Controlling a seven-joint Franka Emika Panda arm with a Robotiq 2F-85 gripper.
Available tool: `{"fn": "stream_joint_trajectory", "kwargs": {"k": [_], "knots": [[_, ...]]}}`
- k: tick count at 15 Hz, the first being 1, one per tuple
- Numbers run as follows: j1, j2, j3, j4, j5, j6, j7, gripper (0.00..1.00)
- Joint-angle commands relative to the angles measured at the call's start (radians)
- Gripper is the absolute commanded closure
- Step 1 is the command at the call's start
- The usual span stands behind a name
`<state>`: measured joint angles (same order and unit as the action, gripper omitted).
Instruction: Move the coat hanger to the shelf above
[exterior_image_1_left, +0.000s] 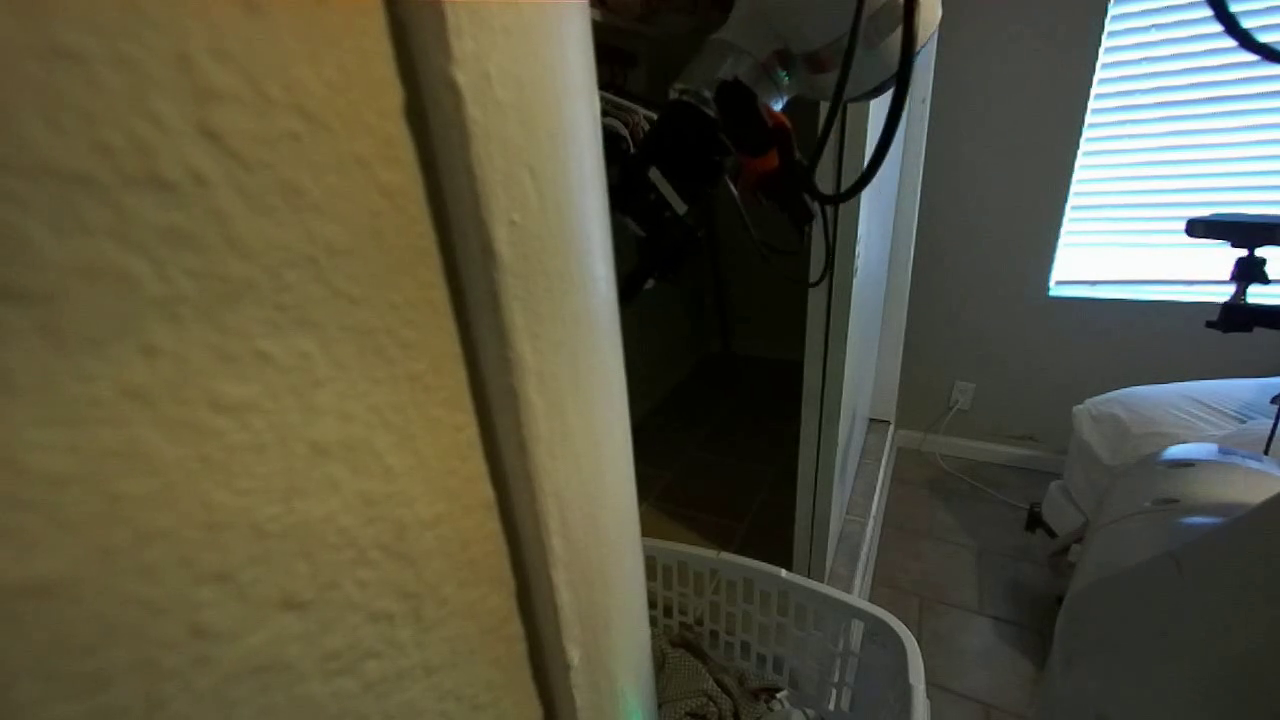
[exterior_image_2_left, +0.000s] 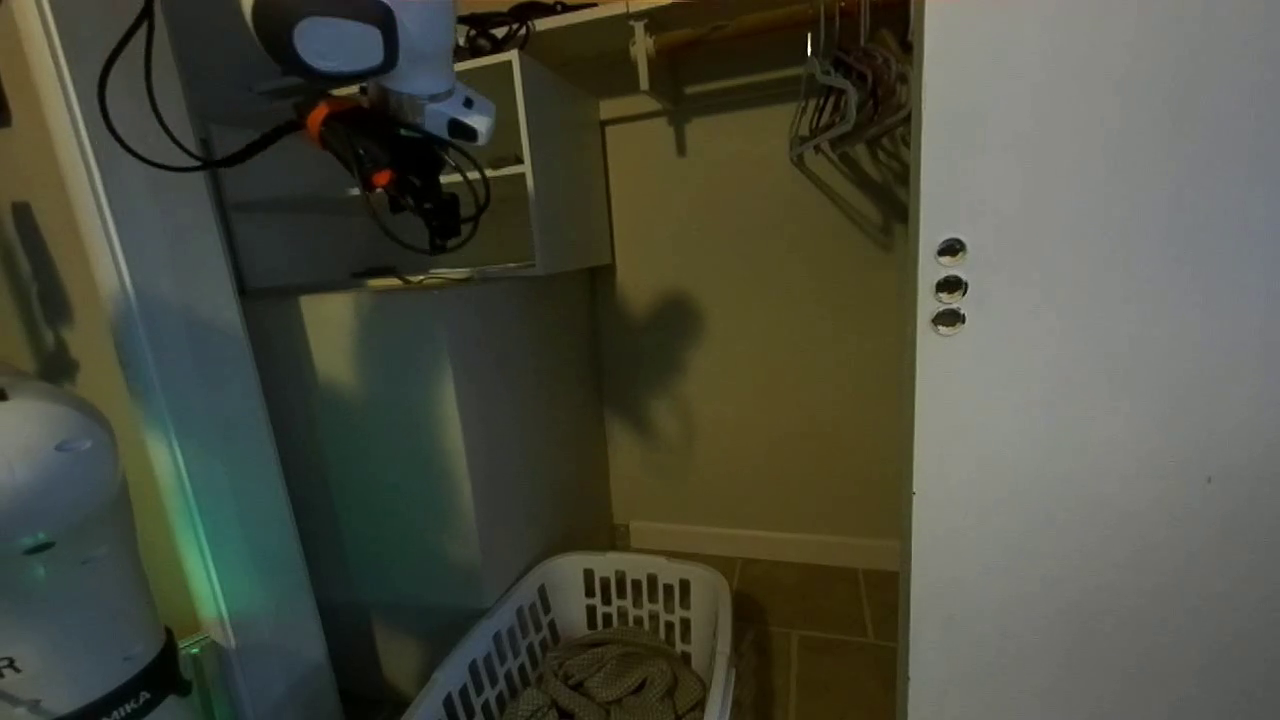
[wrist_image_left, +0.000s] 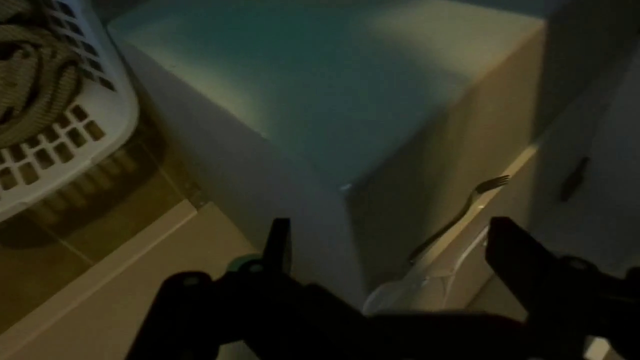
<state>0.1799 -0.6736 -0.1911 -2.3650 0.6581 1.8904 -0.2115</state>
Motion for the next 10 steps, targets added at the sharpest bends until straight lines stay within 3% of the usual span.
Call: {"fn": "stream_joint_trajectory", "kwargs": {"k": [1,2,4,10], "knots": [[0.027,0.109,-0.005,0.015,0.218,-0.023,-0.105,0.00],[0.024,0.136,-0.001,0.018,0.273,-0.049,-0.130,0.00],[-0.044,0.110,0.052,0.004,0.240,-0.058,-0.117,0.00],[-0.055,0.165,0.052,-0.005,0.292,-0.039,-0.155,0.00]]}}
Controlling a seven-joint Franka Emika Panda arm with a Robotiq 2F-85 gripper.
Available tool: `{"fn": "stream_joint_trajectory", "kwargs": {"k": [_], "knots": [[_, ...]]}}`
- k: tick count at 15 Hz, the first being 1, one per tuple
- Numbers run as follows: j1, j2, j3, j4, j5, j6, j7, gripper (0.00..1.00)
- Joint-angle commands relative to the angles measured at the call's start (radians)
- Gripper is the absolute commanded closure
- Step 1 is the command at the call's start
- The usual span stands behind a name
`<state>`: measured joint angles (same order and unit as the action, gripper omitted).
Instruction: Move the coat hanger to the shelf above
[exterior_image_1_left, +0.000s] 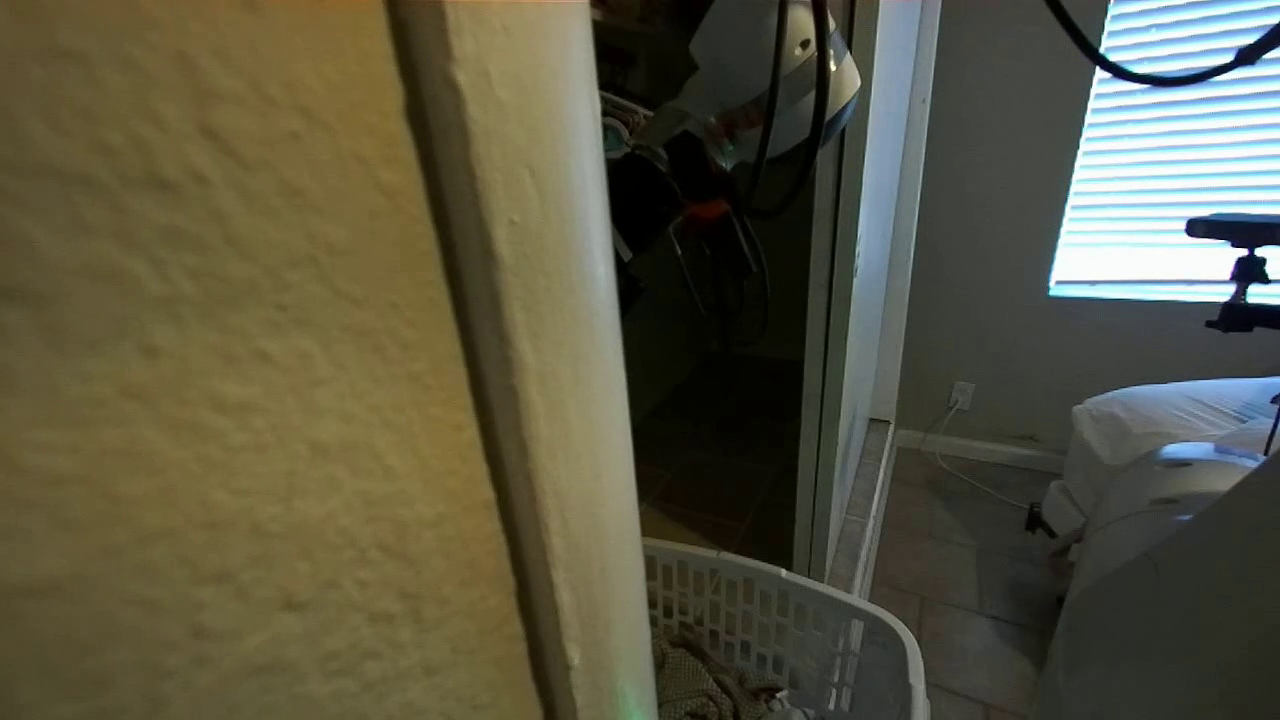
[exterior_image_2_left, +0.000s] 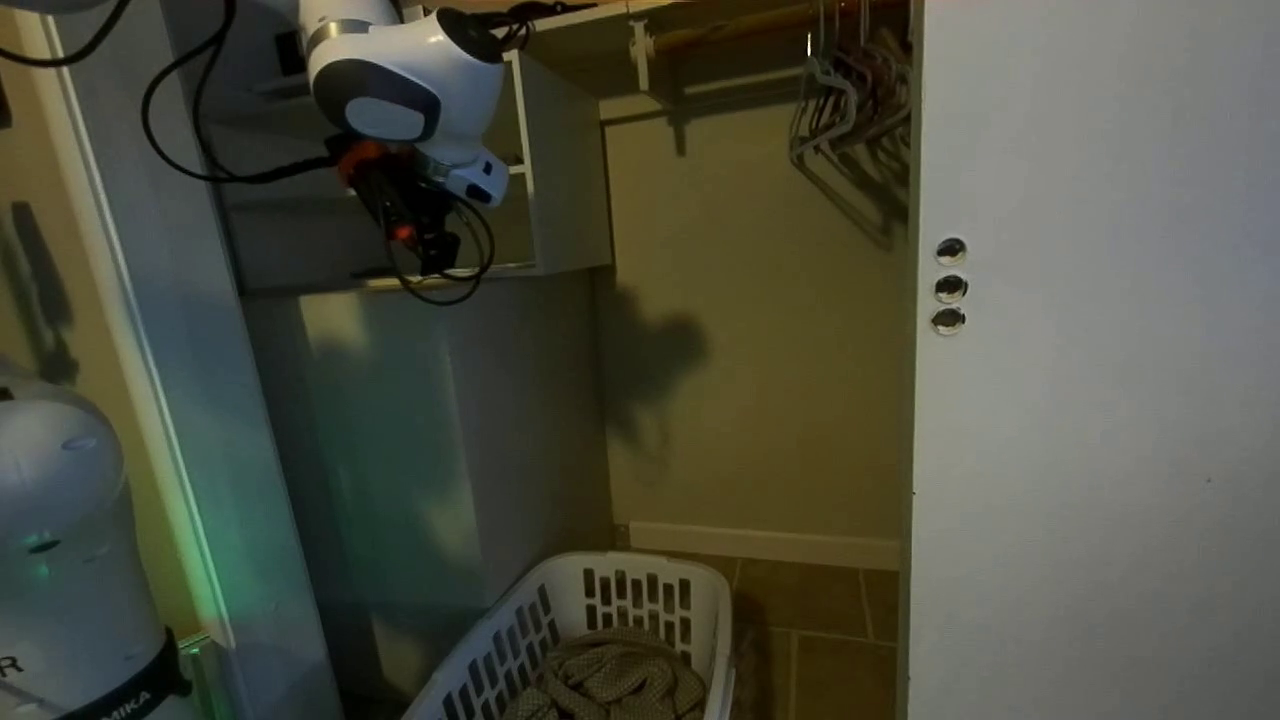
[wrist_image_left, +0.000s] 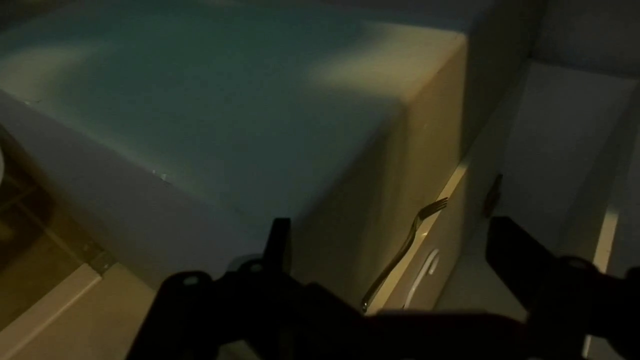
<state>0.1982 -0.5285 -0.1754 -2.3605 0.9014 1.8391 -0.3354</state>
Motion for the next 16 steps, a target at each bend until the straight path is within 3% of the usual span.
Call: {"fn": "stream_joint_trajectory", "kwargs": {"k": [1,10,16], "knots": [[-0.086,0.036,0.030,-0.017,0.074,0.031,-0.024,0.00],[-0.145,0.242,0.042,0.023,0.474,-0.051,-0.115,0.00],[-0.163,0.362,0.102,0.071,0.597,-0.055,-0.176,0.00]]}}
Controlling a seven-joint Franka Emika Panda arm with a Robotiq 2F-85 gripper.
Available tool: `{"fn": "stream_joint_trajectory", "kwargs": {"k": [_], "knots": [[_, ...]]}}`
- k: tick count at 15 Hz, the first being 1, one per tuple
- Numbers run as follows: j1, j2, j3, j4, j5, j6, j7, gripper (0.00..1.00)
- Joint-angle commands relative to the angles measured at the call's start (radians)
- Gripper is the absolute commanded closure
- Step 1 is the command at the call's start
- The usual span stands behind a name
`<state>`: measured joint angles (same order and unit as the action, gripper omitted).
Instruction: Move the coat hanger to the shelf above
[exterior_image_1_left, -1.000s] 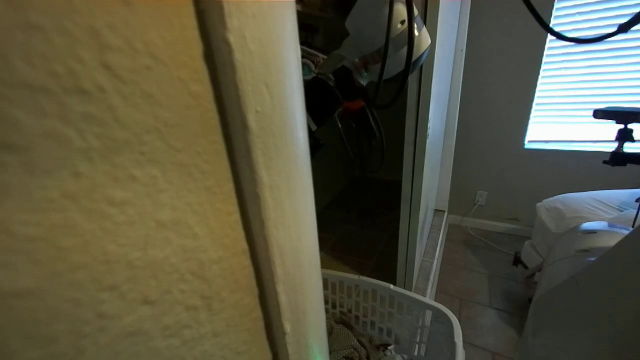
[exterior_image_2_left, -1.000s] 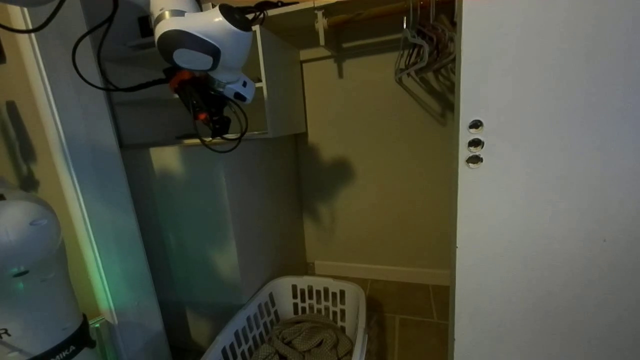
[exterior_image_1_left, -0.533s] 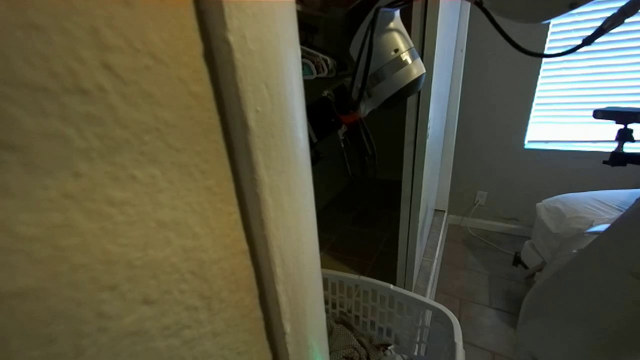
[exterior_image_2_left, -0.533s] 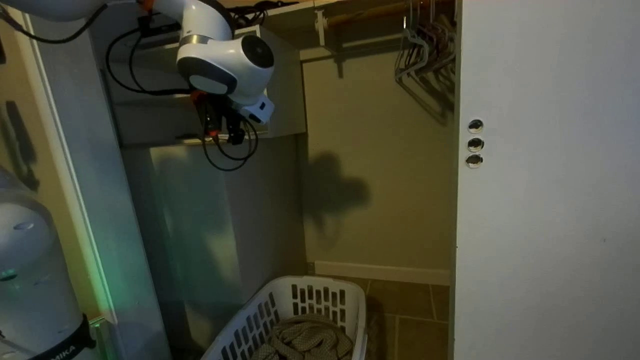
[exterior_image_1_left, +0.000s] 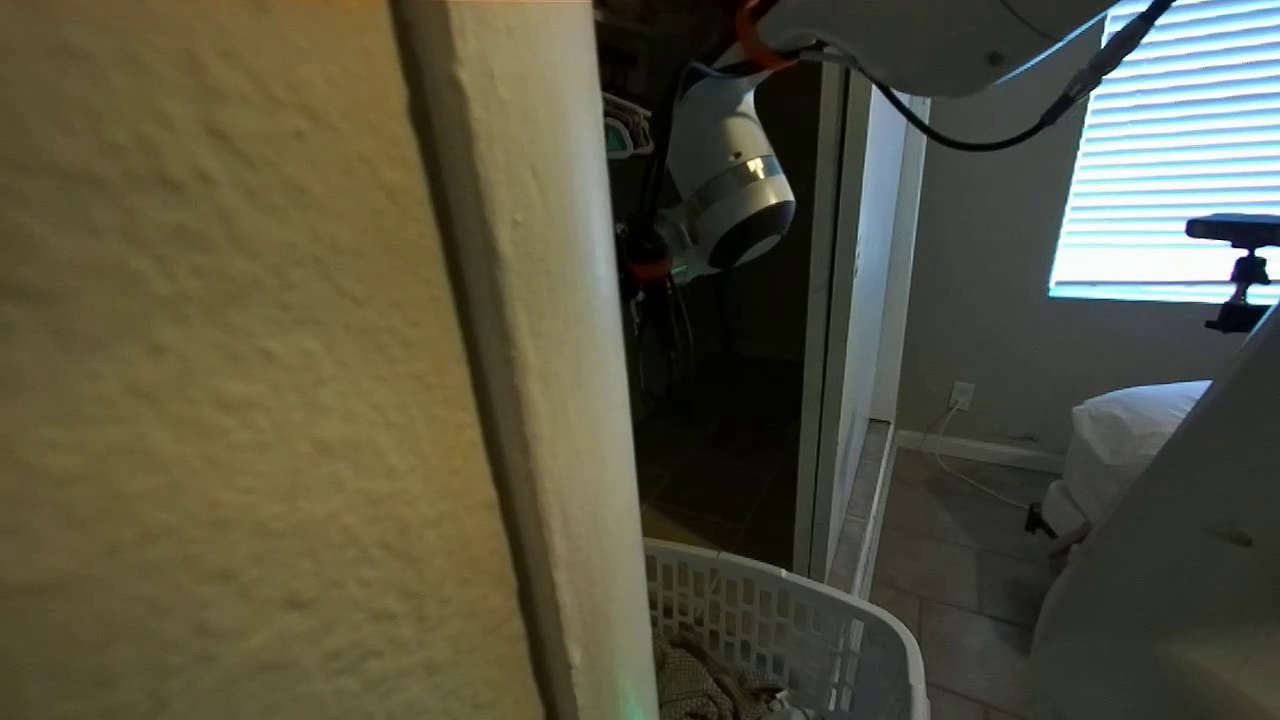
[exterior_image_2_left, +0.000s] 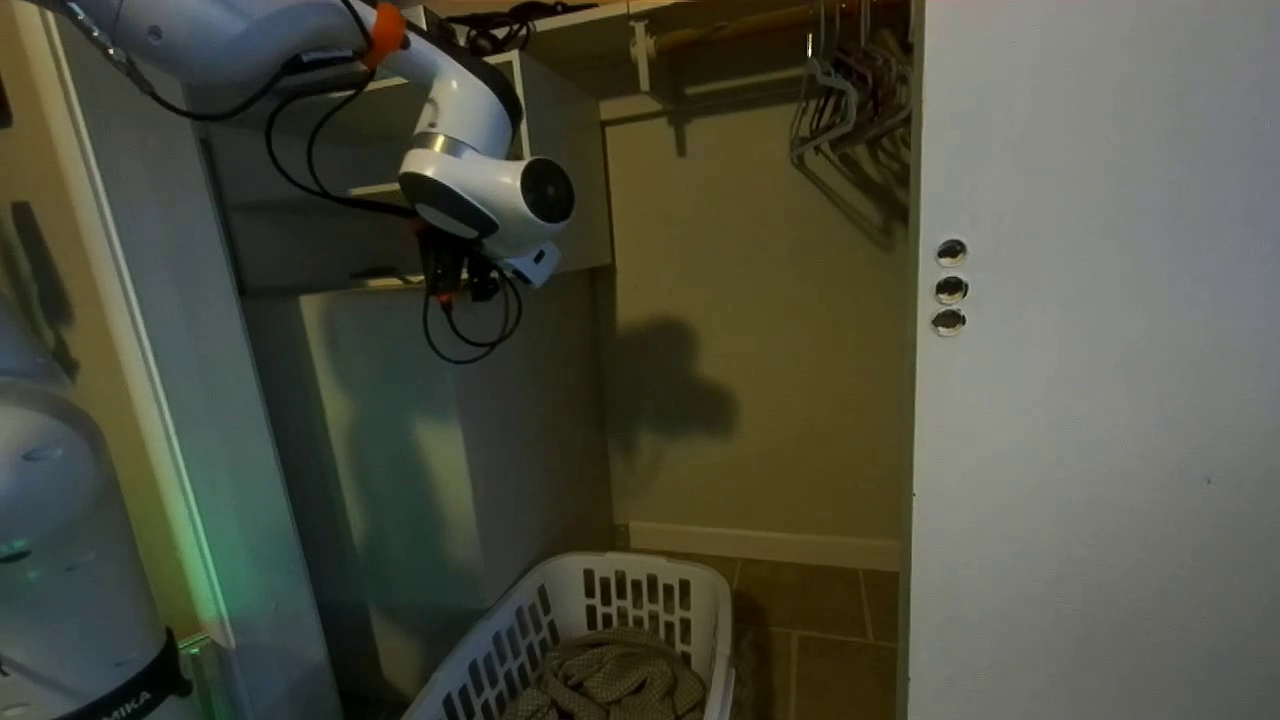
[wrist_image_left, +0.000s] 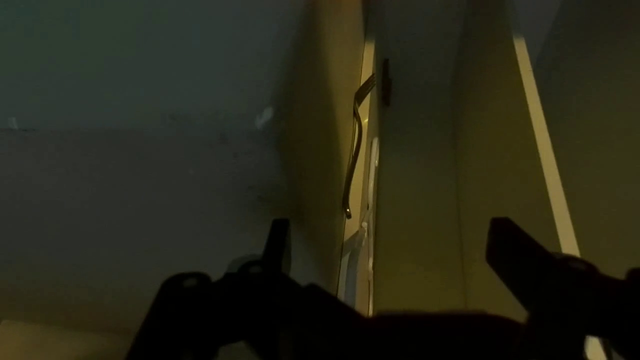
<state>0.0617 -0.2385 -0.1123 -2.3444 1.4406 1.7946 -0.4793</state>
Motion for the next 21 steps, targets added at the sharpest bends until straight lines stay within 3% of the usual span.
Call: {"fn": "stream_joint_trajectory", "kwargs": {"k": [1,18,19,20,21], "knots": [[-0.028,0.086,0.048,0.065,0.068,-0.008,-0.040,0.00],[-0.015,0.211,0.128,0.198,0.189,0.095,-0.088,0.00],[-0.014,0.215,0.130,0.201,0.188,0.102,-0.090,0.04],[-0.014,0.218,0.132,0.202,0.188,0.107,-0.093,0.24],[-0.014,0.222,0.133,0.203,0.189,0.110,-0.095,0.29]]}}
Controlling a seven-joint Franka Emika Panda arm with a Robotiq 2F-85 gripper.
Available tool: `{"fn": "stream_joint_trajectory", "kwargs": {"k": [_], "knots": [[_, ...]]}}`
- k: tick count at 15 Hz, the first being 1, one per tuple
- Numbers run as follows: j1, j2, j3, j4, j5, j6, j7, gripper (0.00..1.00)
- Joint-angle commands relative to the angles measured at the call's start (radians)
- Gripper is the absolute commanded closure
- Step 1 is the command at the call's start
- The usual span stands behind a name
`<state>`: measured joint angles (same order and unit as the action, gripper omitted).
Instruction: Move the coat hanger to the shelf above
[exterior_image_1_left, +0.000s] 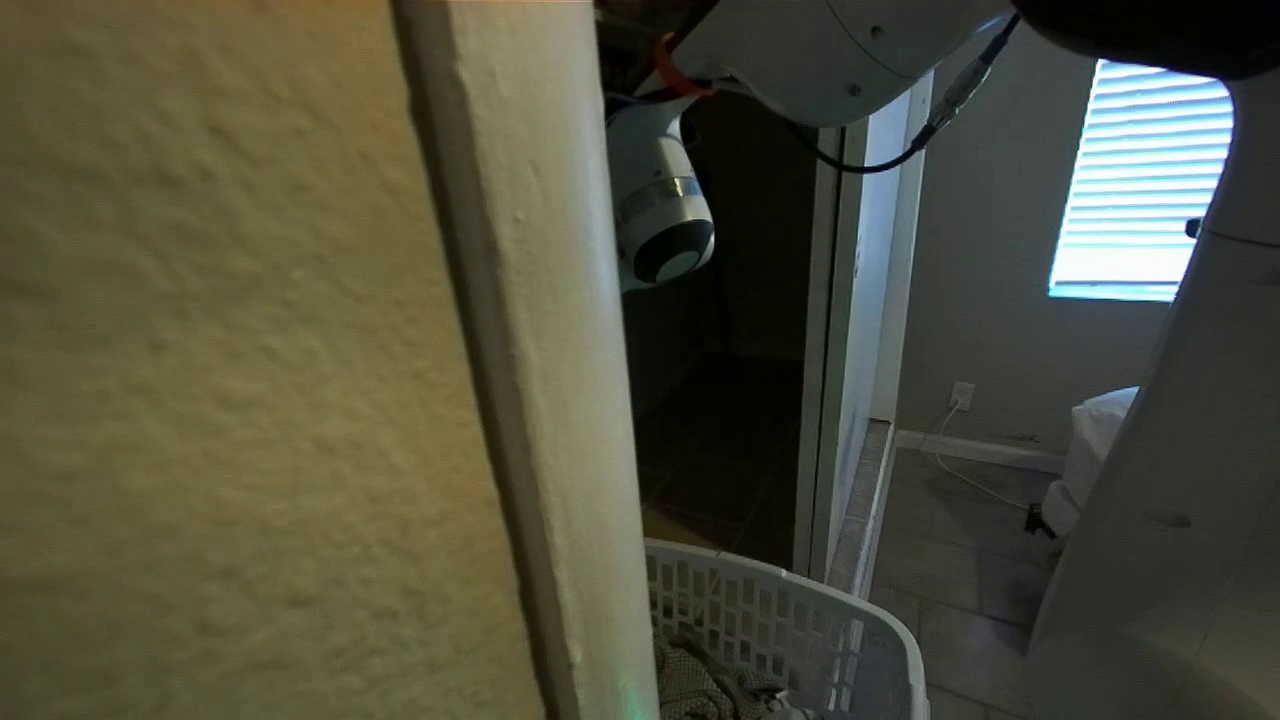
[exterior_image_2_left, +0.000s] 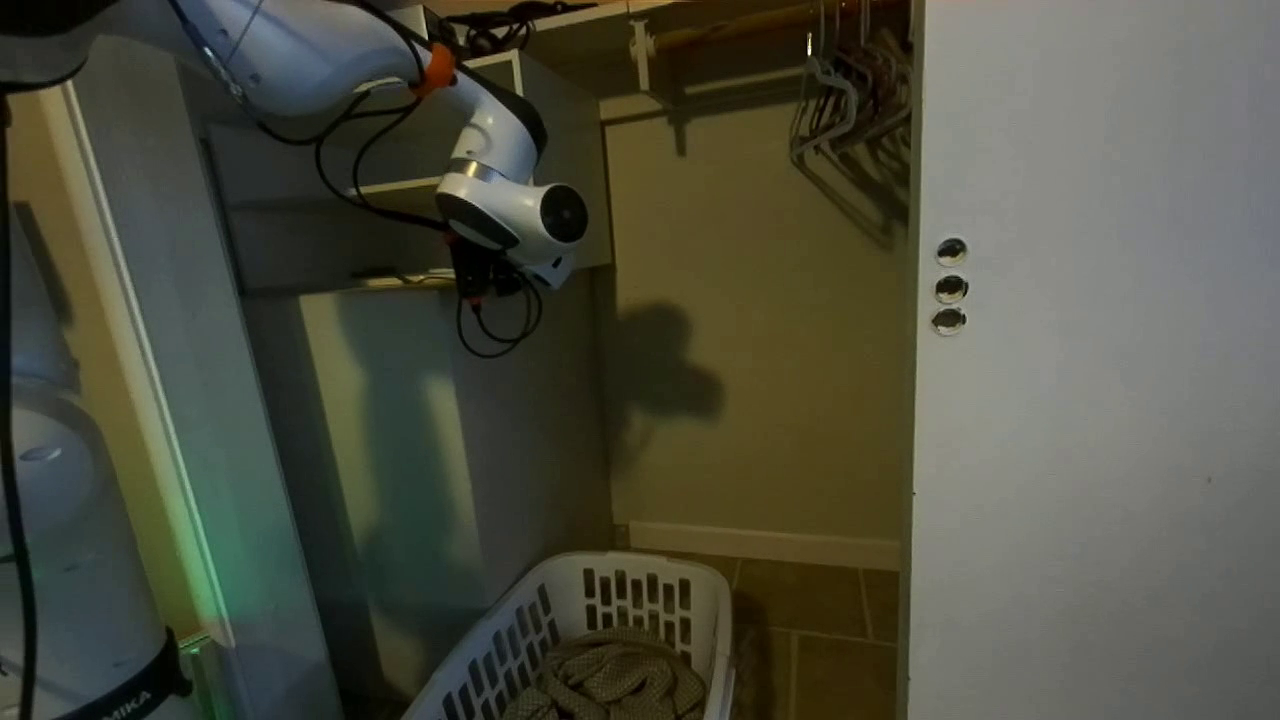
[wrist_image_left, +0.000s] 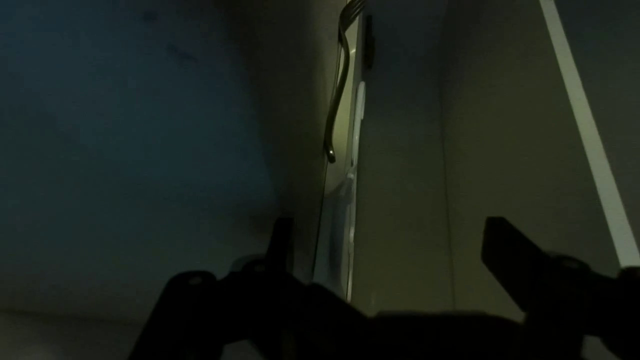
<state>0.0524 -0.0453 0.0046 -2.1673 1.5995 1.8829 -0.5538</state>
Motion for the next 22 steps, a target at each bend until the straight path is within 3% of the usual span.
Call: {"fn": "stream_joint_trajectory", "kwargs": {"k": [1,5,7,11,12,13,15,22], "knots": [[-0.004,0.032,0.017,0.026,0.031,0.024,-0.024,0.31],[-0.002,0.042,0.019,0.030,0.033,0.040,-0.028,0.59],[-0.001,0.044,0.022,0.030,0.028,0.044,-0.028,0.29],[0.001,0.051,0.028,0.049,0.026,0.054,-0.027,0.01],[0.002,0.056,0.030,0.056,0.028,0.058,-0.024,0.10],[0.003,0.061,0.032,0.062,0.026,0.064,-0.024,0.39],[0.005,0.071,0.038,0.069,0.023,0.072,-0.023,0.36],[0.006,0.101,0.038,0.086,0.025,0.092,-0.019,0.86]]}}
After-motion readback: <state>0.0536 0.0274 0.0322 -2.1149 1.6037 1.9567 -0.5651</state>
